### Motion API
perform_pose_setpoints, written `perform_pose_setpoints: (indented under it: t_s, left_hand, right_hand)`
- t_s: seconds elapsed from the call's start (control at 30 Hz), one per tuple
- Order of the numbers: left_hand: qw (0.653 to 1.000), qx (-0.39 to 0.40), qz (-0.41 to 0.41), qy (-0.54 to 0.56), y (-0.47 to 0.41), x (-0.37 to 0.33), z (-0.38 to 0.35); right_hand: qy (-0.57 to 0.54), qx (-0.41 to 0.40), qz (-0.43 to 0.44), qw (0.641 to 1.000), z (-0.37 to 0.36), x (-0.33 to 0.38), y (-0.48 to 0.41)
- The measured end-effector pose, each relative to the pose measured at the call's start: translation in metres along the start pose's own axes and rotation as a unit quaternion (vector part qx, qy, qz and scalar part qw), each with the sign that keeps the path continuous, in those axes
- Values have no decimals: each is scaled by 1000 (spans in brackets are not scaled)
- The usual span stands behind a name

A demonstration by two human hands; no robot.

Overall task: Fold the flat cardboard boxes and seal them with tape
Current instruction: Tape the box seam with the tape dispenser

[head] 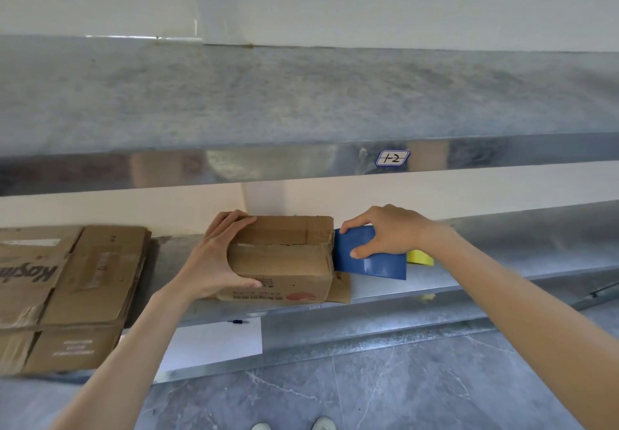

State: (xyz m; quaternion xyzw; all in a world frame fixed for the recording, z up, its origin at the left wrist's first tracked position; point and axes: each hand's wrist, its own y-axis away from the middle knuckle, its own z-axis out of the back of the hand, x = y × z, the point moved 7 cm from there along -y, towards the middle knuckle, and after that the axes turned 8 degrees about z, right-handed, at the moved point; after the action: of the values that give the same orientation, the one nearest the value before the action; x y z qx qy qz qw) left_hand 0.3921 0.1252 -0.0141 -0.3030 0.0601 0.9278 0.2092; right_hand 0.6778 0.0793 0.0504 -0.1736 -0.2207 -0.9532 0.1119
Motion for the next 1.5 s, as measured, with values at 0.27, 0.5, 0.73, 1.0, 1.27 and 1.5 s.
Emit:
perform_pose_setpoints:
  t_s: [0.27,0.5,0.73,1.0,1.27,1.5]
  left_hand:
    - [1000,2,-4,8,-1,2,-1]
    - [1000,-3,-3,-9,2,5,-3]
    - [1000,-5,-3,-16,3,1,-1]
    - [997,-51,50,-14,14,23,15]
    - [997,-58,55,-20,17,25,13]
    - [996,-65,52,-11,17,22,14]
  right_hand:
    - [53,-54,-48,996,-6,15,-1]
    - [87,-58,-79,991,-40,7,-10]
    - [85,-123,-114,982,-42,-32,1]
    - [118,-160,-120,973,-67,-66,-2]
    - [97,-188,-175,962,-92,-91,-11]
    - [1,-230,-186,955,-111,-110,-8]
